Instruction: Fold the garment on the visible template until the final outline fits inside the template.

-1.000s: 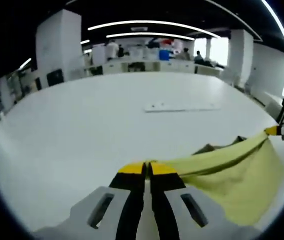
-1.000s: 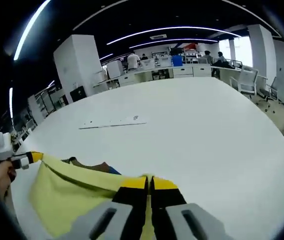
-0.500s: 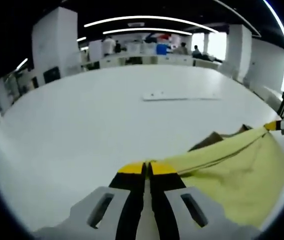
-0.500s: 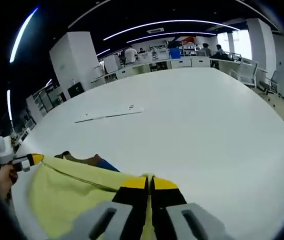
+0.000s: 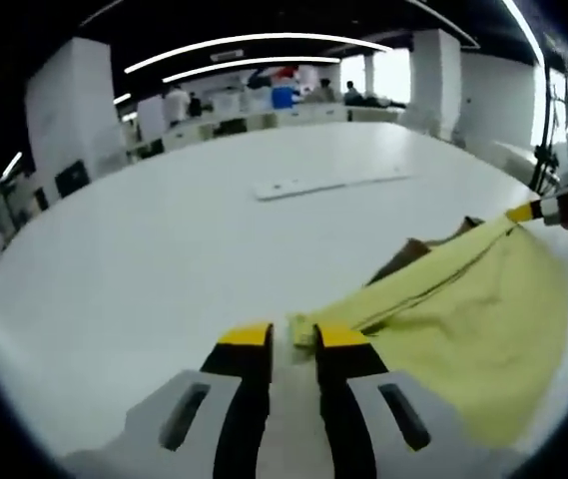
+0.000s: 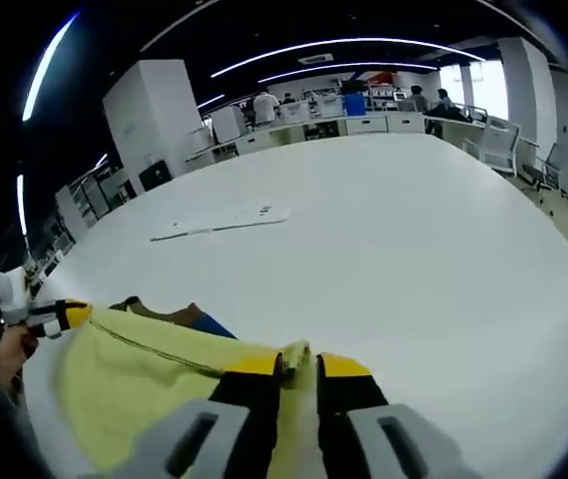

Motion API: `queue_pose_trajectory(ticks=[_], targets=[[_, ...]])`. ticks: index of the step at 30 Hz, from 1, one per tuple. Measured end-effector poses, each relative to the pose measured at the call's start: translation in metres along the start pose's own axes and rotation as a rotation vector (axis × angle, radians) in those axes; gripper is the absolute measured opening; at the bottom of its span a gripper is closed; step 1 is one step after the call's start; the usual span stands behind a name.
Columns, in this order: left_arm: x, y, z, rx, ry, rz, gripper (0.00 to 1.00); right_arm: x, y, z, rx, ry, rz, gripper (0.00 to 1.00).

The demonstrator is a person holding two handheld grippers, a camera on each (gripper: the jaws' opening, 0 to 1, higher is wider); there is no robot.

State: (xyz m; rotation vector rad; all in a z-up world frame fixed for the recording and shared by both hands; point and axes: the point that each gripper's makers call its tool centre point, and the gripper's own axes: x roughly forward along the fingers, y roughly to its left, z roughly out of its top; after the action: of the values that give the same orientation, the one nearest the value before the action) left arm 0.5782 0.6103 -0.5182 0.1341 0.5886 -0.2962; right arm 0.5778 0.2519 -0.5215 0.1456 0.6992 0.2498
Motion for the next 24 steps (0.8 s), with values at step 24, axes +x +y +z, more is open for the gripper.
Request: queue_pose_trajectory(ticks=[24], targets=[[0.026,-0.011,0.009,0.061,-0.015,-0.019,0.41,0.02,0.001,0.009,-0.097,-0.06,0.022,0.3]])
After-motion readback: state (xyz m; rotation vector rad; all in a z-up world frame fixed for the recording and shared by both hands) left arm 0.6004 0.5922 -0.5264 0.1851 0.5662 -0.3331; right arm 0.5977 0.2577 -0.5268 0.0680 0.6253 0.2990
